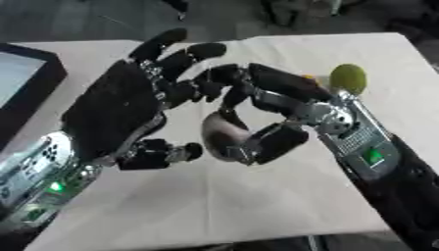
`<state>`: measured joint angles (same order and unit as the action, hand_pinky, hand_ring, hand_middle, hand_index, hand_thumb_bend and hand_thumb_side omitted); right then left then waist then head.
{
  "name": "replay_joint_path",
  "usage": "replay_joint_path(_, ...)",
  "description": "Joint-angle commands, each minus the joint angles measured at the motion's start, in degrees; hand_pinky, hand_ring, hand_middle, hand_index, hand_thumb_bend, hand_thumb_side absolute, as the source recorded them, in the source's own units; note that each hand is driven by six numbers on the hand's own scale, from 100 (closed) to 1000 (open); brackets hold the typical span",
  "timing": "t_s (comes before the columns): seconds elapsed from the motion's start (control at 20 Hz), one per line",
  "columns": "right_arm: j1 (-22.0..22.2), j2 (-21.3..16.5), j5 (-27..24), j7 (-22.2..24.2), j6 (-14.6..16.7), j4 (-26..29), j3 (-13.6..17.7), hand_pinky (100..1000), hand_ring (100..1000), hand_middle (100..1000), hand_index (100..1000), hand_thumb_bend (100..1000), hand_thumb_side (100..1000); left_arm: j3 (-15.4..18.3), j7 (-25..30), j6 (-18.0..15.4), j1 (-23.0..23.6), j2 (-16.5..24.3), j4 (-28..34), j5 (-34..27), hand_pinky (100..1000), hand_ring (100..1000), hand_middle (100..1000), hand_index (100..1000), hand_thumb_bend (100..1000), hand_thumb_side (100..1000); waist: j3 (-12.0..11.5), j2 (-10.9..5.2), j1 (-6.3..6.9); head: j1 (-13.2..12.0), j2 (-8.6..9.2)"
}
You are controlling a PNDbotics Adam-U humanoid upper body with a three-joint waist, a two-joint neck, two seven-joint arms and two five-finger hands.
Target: Pick up the objects with one hand, pass them to the other hand, and then place them into the box on the other side of the table.
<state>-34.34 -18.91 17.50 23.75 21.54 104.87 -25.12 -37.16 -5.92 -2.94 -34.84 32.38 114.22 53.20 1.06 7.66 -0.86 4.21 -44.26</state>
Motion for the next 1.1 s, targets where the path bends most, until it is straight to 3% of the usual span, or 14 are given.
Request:
replay_joint_path(0.05, -1.18, -0.58, -0.36, -0.04, 0.08, 1.24, 0.49, 678, 767, 798, 314, 100, 277, 0.05, 1.69, 0.02, -1.17, 1.09, 0.37, 1.23, 968, 100, 864, 680, 831, 100, 0.15, -0.55, -0.05, -0.02, 0.14)
replay_joint_path(0.5, -1.22, -0.57, -0.43, -0.03, -0.02, 1.28, 0.5, 669, 765, 798, 312, 100, 276, -0.24, 3.61, 0.84, -1.41, 0.58, 0.37, 2.18, 967, 100, 857, 659, 765, 100, 0.39, -0.43, -0.27, -0.2, 0.14)
replay_joint_path(1.1, -1.26, -0.52, -0.71, 0.11, 0.01, 1.29, 0.49, 656, 765, 798, 310, 100, 277, -0.75, 1.93, 1.11, -1.75, -0.09, 0.37, 1.96, 962, 101, 850, 649, 760, 100, 0.57, -0.29, -0.44, -0.32, 0.14)
